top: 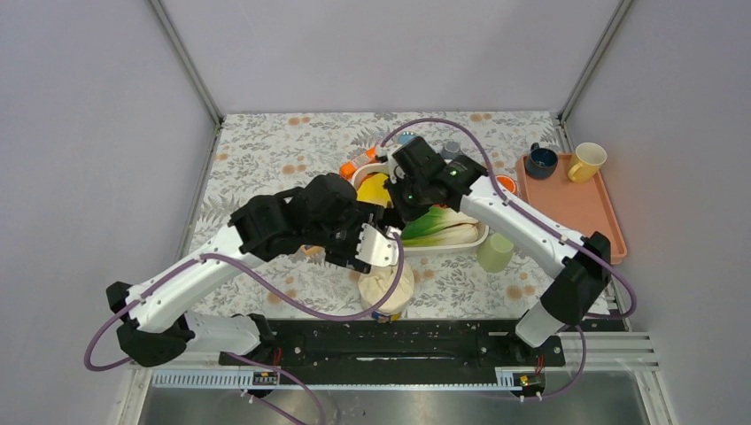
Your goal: Turn the mug right side up
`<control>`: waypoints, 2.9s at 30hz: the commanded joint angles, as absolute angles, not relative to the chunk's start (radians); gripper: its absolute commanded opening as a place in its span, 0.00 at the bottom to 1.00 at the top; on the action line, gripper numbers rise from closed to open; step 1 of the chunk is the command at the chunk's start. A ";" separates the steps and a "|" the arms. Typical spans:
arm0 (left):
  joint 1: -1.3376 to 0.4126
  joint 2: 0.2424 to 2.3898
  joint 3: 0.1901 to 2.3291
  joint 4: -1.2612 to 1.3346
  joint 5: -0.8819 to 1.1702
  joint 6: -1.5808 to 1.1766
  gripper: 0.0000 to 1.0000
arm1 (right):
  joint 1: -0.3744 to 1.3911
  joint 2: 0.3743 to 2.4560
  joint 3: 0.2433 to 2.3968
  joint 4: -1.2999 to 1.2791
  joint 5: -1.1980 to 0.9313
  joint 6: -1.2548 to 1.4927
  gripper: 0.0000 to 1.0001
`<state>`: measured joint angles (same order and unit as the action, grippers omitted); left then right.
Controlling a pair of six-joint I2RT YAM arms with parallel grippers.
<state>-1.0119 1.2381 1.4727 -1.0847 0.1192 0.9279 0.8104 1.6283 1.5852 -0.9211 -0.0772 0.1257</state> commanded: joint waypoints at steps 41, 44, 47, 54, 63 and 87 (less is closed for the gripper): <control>-0.566 1.164 1.157 -0.684 0.086 0.561 0.92 | -0.347 1.750 1.290 -0.414 0.183 0.347 0.00; -0.563 1.163 1.165 -0.689 0.087 0.564 0.92 | -0.348 1.757 1.290 -0.417 0.181 0.343 0.15; -0.561 1.158 1.168 -0.694 0.089 0.567 0.92 | -0.348 1.756 1.301 -0.420 0.179 0.334 0.24; -0.561 1.150 1.160 -0.704 0.089 0.582 0.92 | -0.348 1.735 1.351 -0.487 0.142 0.307 0.60; -0.561 1.143 1.179 -0.707 0.110 0.577 0.92 | -0.348 1.572 1.421 -0.611 0.124 0.233 0.90; -0.561 1.117 1.123 -0.684 0.166 0.591 0.92 | 0.143 1.583 1.390 -1.086 -0.050 -0.323 0.81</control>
<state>-0.5674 1.1397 1.1297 -0.7300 0.1329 0.5789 0.1413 1.5246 1.3720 -0.9787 -0.1234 -0.2604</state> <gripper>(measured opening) 0.922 0.837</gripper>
